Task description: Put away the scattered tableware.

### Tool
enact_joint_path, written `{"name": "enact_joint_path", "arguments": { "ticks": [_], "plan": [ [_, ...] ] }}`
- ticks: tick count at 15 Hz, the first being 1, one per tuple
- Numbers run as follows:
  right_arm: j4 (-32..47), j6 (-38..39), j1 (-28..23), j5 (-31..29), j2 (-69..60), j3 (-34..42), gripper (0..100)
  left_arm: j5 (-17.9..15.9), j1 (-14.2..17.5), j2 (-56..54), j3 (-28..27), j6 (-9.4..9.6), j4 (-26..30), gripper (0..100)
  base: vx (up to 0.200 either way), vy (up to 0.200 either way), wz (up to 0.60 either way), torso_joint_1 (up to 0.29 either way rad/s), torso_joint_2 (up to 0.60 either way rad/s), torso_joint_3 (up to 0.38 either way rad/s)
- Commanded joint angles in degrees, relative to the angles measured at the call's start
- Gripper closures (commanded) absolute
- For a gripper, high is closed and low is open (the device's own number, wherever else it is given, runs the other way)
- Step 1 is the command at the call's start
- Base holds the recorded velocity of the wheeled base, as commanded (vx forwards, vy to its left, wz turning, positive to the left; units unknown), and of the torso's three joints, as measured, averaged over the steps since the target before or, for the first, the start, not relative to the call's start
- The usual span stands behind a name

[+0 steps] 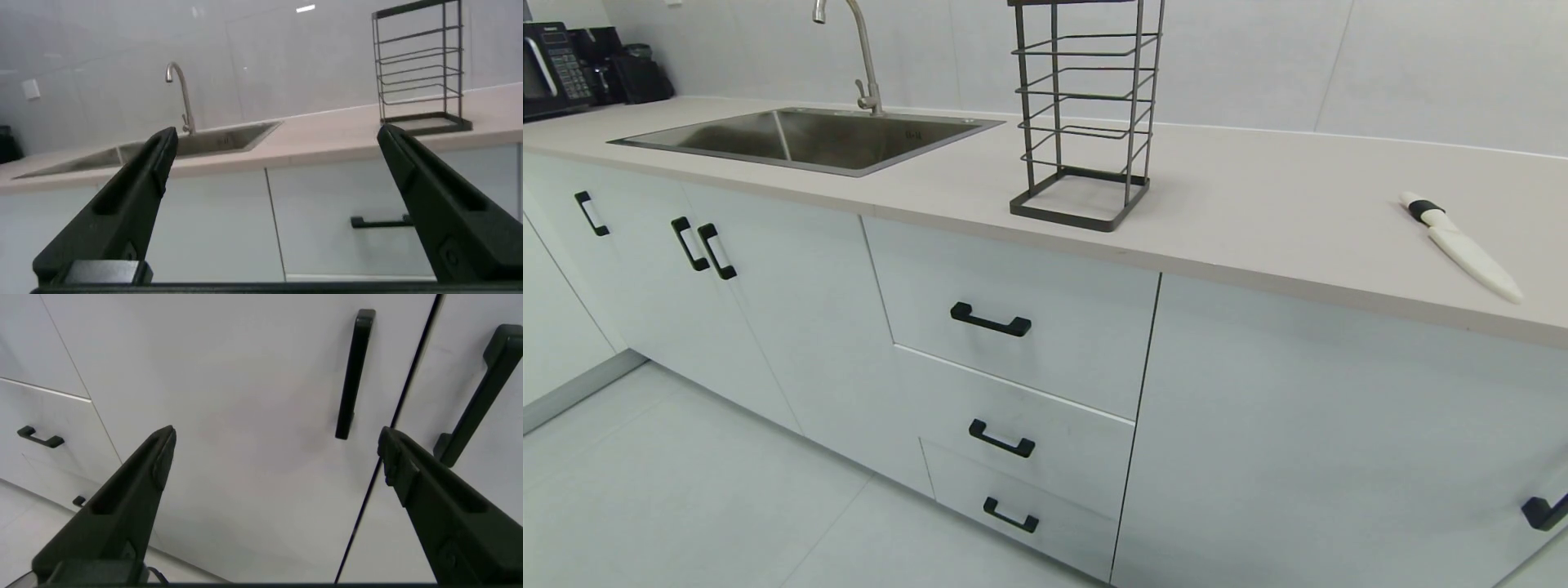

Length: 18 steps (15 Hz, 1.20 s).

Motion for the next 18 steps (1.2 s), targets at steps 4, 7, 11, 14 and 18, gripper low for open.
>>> {"name": "enact_joint_path", "arguments": {
  "ticks": [4,7,11,14,18],
  "plan": [
    [0.0,0.0,0.0,0.0,0.1,0.0,0,6.9,0.1,-24.7,7.6,-1.81,35.2,0,0.0,0.0,0.0,0.0,0.0,0.0],
    [0.0,0.0,0.0,0.0,0.1,0.0,0,11.4,0.1,-24.7,7.3,-4.71,45.3,0,0.0,0.0,0.0,0.0,0.0,0.0],
    [0.0,-0.1,0.0,0.0,0.1,0.0,0,10.8,0.0,-24.7,7.4,-5.77,45.0,0,0.0,0.0,0.0,0.0,0.0,0.0],
    [0.0,0.0,0.0,0.0,0.1,0.0,0,8.8,-2.5,-28.7,7.6,4.08,47.7,0,0.0,0.0,0.0,0.0,0.0,0.0],
    [0.0,0.0,0.0,0.0,0.1,0.0,0,12.9,-2.5,-28.7,7.6,-3.74,47.9,0,0.0,0.0,0.0,0.0,0.0,0.0]
  ]
}}
